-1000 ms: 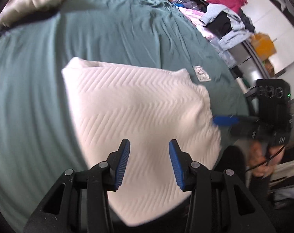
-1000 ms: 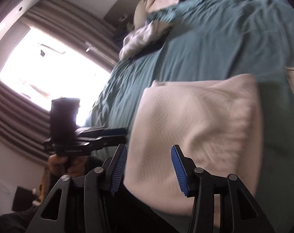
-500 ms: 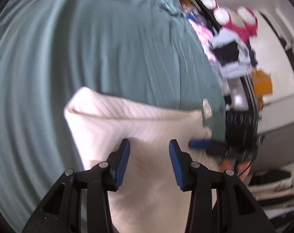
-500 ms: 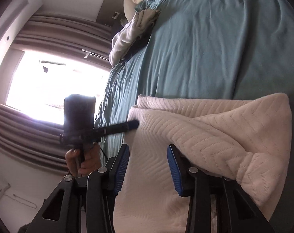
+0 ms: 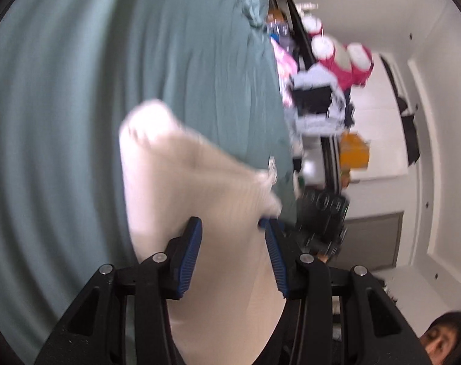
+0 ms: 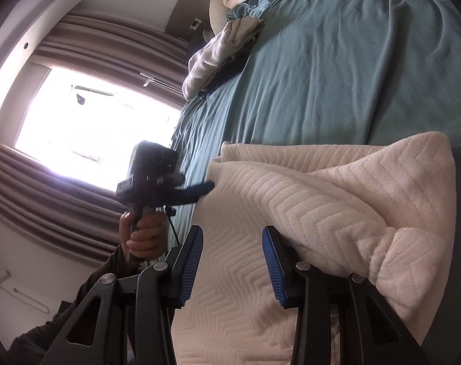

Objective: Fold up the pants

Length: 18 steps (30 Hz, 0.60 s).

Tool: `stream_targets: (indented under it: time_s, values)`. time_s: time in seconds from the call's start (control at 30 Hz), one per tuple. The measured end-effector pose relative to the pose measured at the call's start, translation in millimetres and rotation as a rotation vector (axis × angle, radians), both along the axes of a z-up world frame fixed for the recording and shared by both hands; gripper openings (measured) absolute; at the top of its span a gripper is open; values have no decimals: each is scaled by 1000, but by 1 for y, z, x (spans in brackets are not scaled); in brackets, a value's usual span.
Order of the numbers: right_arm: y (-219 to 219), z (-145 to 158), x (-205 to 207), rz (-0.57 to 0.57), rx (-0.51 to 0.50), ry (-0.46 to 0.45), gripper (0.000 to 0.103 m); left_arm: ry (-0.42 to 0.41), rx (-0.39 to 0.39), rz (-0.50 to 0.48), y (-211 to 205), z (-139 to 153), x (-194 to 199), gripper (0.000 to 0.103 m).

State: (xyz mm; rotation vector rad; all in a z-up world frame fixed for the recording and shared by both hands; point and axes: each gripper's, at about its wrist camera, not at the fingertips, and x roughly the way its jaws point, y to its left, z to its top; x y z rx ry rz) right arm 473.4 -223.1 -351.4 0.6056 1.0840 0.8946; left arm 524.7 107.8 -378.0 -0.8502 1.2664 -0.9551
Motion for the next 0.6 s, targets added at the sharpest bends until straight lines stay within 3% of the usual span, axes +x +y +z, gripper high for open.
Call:
stream_targets:
  time_s: [0.3,0.4,0.53,0.6]
  values:
    - [3,0,0,3,-1,-6,103,66,70,-104,4,-2,-38,39]
    - [2,4,-3,-3,-17,1,103,52,110,-124,5,4,-46,39]
    - [9,30,-27,-29,-129,-57,103,-5,170,-93,2,16,-43,40]
    - [28,36,-46,5,-266,-94,103,-26,193,-93,-4,20,-36,40]
